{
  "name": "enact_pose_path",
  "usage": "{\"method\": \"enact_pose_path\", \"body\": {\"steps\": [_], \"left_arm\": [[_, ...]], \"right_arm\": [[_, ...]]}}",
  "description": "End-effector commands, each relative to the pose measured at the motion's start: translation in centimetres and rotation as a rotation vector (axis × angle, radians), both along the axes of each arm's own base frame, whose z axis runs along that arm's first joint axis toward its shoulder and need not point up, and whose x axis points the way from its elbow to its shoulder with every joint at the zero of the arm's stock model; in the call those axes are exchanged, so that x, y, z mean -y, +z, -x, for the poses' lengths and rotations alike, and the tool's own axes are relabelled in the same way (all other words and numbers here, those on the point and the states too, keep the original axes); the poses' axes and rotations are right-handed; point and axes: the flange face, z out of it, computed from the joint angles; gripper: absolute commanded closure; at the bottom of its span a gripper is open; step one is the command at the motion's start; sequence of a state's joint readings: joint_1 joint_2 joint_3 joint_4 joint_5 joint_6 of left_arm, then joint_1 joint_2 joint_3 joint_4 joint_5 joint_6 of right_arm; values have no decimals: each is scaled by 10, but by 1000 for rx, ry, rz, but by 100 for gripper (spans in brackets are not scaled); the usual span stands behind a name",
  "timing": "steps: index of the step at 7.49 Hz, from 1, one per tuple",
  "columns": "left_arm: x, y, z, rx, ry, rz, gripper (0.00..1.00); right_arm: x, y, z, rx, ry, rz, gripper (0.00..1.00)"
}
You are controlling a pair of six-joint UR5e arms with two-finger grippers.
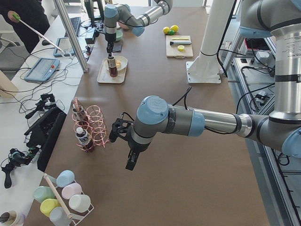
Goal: Place tea on tray
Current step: 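Lower the tea bottle onto the tray beside the plate with the right gripper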
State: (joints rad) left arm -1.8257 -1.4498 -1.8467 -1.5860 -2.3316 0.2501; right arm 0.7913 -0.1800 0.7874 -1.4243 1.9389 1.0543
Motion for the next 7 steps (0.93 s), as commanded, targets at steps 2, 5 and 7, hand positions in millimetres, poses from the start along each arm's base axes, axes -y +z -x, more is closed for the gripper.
{"method": "enact_pose_path", "body": {"steps": [2, 5, 7], "left_arm": [[2, 0, 1, -1, -4, 0, 3], [2, 0, 0, -1, -3, 1, 3], [2, 0, 1, -1, -3, 3, 3]], "right_arm": [[6, -5, 5, 5, -1, -9, 100], [15, 5, 15, 3, 4, -20, 100], [15, 6, 17, 0, 4, -24, 100]]}}
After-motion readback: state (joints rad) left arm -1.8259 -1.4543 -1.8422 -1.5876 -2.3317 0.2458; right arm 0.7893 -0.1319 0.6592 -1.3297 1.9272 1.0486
